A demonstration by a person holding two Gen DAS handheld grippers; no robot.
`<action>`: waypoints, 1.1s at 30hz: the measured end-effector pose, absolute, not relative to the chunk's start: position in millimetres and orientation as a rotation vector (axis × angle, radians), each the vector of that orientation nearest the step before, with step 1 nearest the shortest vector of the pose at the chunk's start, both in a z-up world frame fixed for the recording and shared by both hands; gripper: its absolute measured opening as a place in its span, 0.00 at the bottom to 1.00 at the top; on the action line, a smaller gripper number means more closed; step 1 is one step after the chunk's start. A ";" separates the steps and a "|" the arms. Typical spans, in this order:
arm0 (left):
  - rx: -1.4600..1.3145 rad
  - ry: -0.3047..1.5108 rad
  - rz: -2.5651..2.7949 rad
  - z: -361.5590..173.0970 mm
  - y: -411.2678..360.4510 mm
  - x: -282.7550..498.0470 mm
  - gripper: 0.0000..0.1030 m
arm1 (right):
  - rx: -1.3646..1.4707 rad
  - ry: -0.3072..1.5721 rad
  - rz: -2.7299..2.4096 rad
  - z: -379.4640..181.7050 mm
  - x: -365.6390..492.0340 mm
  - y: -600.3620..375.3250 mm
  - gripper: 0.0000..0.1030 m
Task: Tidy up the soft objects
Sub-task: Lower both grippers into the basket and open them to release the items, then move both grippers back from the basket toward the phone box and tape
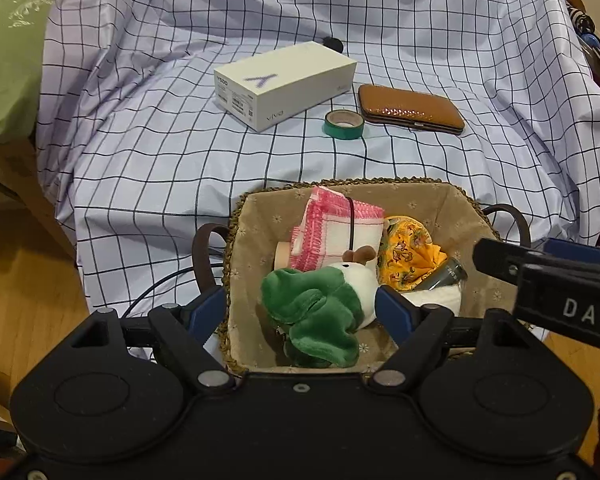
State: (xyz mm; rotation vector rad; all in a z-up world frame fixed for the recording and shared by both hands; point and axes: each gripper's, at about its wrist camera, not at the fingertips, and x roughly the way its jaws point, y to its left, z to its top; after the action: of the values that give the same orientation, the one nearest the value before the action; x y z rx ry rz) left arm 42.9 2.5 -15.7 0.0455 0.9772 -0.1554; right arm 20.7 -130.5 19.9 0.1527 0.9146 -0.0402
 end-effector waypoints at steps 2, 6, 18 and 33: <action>0.054 0.965 -0.152 -13.8 0.2 38.5 0.78 | 0.157 0.906 -0.049 22.3 14.5 -131.8 0.70; 0.090 0.934 -0.143 -10.9 -5.7 29.4 0.83 | 0.158 0.891 -0.073 25.4 3.1 -133.4 0.70; 0.091 0.894 -0.137 -5.8 -7.4 12.4 0.84 | 0.175 0.872 -0.106 30.9 -19.4 -138.6 0.71; 0.043 0.889 -0.094 -6.9 5.6 11.2 0.88 | 0.157 0.894 -0.098 27.6 -20.5 -135.3 0.71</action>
State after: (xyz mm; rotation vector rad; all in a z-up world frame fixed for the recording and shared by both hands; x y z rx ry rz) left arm 11.2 5.6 -6.9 0.0428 0.8892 -0.0944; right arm -20.5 -135.3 27.6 0.1574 0.8943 -0.0977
